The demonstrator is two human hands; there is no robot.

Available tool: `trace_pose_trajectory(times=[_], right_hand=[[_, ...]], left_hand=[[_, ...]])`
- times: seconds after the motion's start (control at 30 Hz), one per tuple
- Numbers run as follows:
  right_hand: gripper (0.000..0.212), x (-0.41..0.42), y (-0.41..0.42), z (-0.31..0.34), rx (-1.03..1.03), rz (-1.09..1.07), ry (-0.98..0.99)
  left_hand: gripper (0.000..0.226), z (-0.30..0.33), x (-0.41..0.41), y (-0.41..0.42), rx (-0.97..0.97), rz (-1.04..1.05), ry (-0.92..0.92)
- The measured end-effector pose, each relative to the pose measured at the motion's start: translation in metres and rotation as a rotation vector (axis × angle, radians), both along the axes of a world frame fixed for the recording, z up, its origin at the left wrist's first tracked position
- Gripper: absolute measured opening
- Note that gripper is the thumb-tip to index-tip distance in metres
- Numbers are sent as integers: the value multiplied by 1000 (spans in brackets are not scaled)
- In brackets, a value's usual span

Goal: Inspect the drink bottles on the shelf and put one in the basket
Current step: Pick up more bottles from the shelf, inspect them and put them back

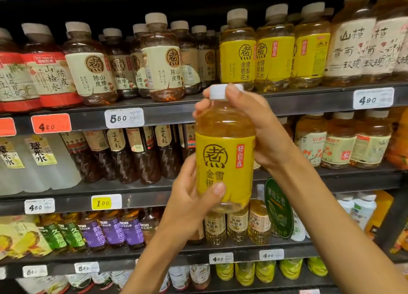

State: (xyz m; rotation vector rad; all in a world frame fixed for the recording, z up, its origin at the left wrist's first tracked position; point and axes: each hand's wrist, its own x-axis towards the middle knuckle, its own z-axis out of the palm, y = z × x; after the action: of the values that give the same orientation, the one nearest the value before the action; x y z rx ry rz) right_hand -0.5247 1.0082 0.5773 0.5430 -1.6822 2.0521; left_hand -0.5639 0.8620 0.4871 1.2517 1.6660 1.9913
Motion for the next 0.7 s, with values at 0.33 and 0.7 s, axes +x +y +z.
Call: trace_pose_trajectory(times=[0.33, 0.7], right_hand=[[33, 3, -12, 13, 73, -263, -202], [39, -10, 5, 5, -145, 96, -332]], left_hand=[[63, 13, 9, -1, -65, 110, -42], [89, 3, 11, -5, -69, -206, -381]])
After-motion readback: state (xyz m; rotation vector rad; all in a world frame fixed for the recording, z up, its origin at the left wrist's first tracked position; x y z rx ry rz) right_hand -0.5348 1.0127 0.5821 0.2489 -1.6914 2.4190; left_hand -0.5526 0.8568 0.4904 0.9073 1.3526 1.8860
